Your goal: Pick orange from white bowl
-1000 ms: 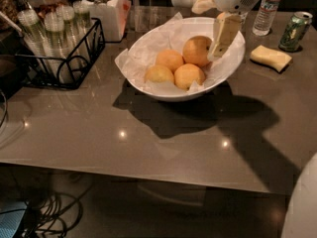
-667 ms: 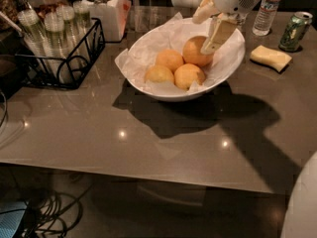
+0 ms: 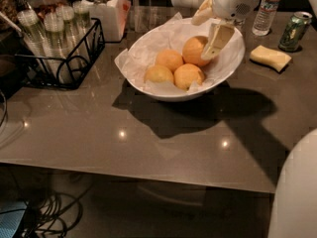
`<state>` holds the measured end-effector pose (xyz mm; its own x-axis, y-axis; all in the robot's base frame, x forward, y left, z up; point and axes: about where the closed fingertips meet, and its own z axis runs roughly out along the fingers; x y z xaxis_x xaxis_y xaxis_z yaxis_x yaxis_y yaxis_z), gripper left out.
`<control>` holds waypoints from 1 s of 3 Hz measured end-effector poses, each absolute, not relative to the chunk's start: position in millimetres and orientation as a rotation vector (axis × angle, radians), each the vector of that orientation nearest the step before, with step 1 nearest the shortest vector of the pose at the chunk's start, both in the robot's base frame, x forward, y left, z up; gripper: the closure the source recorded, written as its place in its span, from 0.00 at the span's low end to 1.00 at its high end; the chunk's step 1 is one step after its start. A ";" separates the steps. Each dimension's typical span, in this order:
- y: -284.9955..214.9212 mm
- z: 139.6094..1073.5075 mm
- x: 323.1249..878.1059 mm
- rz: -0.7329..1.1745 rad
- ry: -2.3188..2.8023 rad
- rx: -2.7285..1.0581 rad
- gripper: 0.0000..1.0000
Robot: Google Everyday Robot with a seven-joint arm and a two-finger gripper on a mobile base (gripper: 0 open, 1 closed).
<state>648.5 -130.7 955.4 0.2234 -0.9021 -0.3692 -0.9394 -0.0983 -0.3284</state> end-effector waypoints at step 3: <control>-125.7 924.5 659.2 0.203 1.691 -2.016 0.29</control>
Offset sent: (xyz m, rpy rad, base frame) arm 0.0013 -0.0027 -0.0310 0.0361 0.0912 0.0209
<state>659.2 -125.7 924.5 0.2186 -0.8815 -0.4185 -0.9554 -0.1062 -0.2755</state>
